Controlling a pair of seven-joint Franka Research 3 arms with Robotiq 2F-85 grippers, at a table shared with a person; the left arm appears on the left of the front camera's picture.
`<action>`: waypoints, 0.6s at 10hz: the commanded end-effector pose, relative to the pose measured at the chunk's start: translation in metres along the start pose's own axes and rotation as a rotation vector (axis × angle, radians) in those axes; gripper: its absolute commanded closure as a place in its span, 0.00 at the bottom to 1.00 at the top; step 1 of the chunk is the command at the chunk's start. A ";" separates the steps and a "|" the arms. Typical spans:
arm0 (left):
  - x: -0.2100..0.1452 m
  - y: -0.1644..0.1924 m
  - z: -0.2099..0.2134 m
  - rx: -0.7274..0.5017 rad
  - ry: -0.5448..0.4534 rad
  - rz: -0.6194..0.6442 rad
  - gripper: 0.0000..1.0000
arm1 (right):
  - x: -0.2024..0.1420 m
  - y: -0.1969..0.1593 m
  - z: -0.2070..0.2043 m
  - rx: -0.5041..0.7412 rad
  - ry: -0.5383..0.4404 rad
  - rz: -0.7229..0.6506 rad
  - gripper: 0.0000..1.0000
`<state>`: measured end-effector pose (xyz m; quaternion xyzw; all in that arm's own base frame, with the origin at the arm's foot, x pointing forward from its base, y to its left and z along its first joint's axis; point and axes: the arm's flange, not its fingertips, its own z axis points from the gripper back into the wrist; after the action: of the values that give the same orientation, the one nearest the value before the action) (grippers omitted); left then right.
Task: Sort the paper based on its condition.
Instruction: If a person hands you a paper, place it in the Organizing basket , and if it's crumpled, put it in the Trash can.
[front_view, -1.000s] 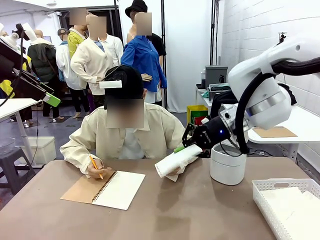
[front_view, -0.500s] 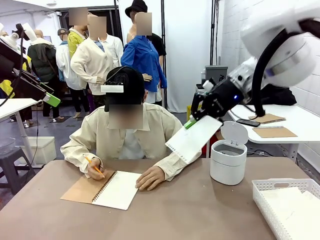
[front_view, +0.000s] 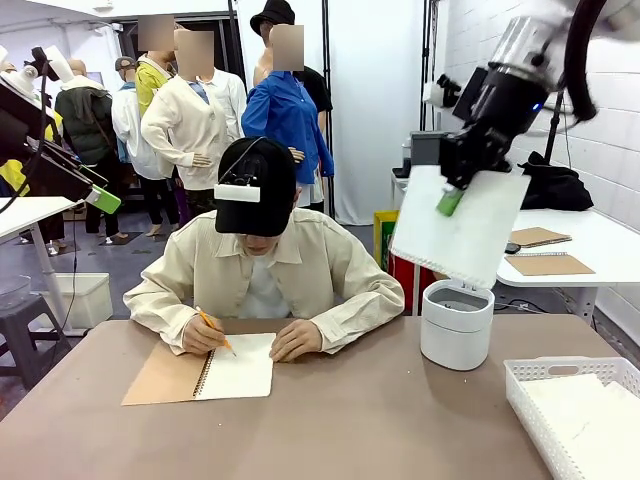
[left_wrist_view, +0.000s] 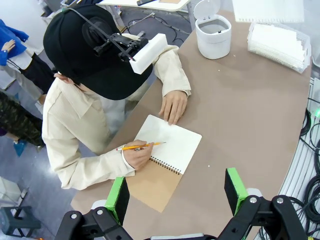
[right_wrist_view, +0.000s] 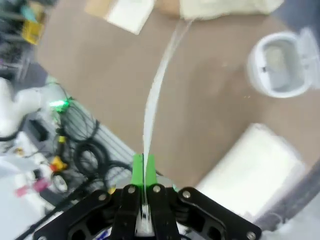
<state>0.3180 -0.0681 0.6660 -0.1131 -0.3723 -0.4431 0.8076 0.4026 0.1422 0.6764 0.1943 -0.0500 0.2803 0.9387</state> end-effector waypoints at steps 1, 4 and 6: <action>0.000 0.001 0.001 -0.002 -0.003 0.001 0.00 | -0.001 -0.007 0.016 -0.185 0.030 0.103 1.00; 0.000 0.001 0.001 -0.002 -0.003 0.001 0.00 | -0.012 -0.018 0.029 -0.318 0.121 0.082 1.00; 0.000 0.001 0.001 -0.002 -0.003 0.001 0.00 | -0.008 -0.012 0.029 -0.254 0.076 0.103 1.00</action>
<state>0.3179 -0.0681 0.6660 -0.1131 -0.3724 -0.4431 0.8076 0.4029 0.1126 0.6966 0.0388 -0.0550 0.3267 0.9427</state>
